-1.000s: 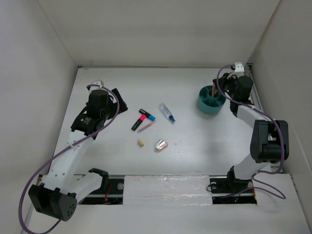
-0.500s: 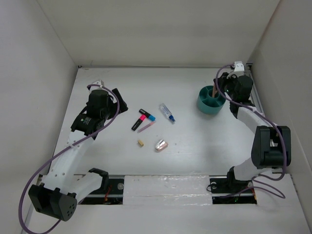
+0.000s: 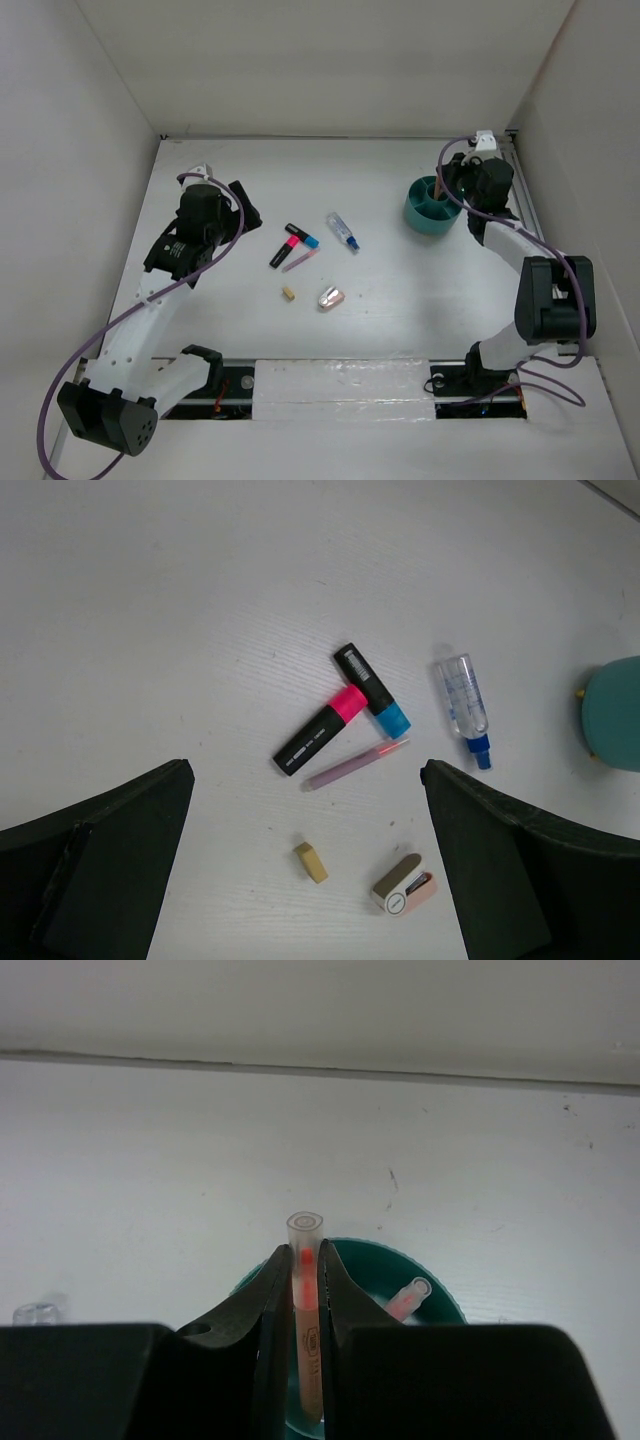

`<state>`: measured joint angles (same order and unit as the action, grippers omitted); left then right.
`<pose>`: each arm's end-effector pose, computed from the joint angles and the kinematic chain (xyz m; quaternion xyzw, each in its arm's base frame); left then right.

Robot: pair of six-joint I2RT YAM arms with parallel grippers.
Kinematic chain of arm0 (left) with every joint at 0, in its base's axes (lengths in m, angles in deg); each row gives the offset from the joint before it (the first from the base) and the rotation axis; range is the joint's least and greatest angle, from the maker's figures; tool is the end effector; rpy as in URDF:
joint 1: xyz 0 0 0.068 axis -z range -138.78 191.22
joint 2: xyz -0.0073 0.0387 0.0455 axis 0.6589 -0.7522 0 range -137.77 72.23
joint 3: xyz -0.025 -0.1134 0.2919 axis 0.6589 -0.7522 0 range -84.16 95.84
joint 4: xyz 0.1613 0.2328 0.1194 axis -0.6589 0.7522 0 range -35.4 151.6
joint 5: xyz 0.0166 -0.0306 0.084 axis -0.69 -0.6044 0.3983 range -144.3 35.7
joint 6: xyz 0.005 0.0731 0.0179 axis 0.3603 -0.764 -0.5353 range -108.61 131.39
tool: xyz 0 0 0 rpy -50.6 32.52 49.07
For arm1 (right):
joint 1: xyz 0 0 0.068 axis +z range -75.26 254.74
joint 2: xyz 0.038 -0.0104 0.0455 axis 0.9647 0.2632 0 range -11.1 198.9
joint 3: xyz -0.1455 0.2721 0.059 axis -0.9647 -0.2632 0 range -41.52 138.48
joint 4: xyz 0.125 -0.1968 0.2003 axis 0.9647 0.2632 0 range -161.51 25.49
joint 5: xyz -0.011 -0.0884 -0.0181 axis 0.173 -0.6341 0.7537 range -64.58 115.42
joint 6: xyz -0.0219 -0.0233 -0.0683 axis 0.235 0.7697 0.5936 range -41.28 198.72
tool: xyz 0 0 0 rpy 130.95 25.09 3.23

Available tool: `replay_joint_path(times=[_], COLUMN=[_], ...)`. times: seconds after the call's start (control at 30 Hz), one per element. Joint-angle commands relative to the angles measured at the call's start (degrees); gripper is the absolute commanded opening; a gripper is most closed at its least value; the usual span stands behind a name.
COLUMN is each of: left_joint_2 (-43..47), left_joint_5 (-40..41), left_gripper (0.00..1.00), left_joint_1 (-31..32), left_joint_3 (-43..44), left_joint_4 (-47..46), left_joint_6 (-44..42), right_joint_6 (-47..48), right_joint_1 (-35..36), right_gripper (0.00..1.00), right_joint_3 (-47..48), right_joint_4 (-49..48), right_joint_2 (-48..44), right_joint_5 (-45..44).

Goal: Sort the stationery into containers
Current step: Place the pen in the storage box, then pick up the pen from the center of the board.

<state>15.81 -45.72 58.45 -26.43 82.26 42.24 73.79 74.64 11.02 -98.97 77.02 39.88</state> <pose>0.2561 -0.0695 0.3748 -0.1396 0.8367 -0.1562 0.5061 0.4178 0.0153 0.2787 -0.0495 0.7523 0.1224 0.6455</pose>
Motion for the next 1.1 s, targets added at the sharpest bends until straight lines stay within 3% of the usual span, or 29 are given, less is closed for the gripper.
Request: replay_joint_path(times=[0.0, 0.2, 0.33, 0.57, 0.67, 0.83, 0.87, 0.93, 1.07], left_joint_2=[1.23, 1.23, 1.23, 0.71, 0.7, 0.09, 0.09, -1.23, -2.46], left_joint_5=[0.12, 0.12, 0.64, 0.65, 0.65, 4.51, 5.82, 10.04, 11.81], left_gripper=[0.99, 0.99, 0.99, 0.99, 0.99, 0.99, 0.99, 0.99, 0.99], left_joint_1=[-0.1, -0.1, -0.1, -0.1, -0.1, -0.1, -0.1, -0.1, -0.1], left_joint_3=[-0.17, -0.17, -0.17, -0.17, 0.36, 0.88, 0.89, 1.42, 2.03], left_joint_4=[-1.56, -1.56, -1.56, -1.56, -1.56, 0.19, 0.72, 2.13, 3.98], left_joint_6=[-0.79, -0.79, -0.79, -0.79, -0.79, 0.09, 1.04, 3.16, 4.31], right_joint_6=[-0.43, -0.43, -0.43, -1.75, -1.75, -4.2, -7.52, -11.67, -24.48], right_joint_1=[-0.34, 0.19, 0.71, 1.94, 6.85, 21.23, 23.72, 30.73, 41.37], right_gripper=[0.14, 0.25, 0.44, 0.47, 0.49, 0.51, 0.57, 0.98, 1.0], right_joint_3=[-0.15, -1.29, -2.61, -3.93, -2.36, 4.66, 5.73, 7.4, 11.0], right_joint_4=[-2.51, -3.21, -3.83, -5.41, -1.57, 8.73, 12.48, 15.58, 21.03], right_joint_2=[0.74, -0.4, -2.33, -8.48, -10.86, -10.95, -9.9, -8.58, -3.49], right_joint_5=[-0.84, -0.84, -1.36, 0.21, -1.88, -19.7, -22.86, -32.07, -43.18])
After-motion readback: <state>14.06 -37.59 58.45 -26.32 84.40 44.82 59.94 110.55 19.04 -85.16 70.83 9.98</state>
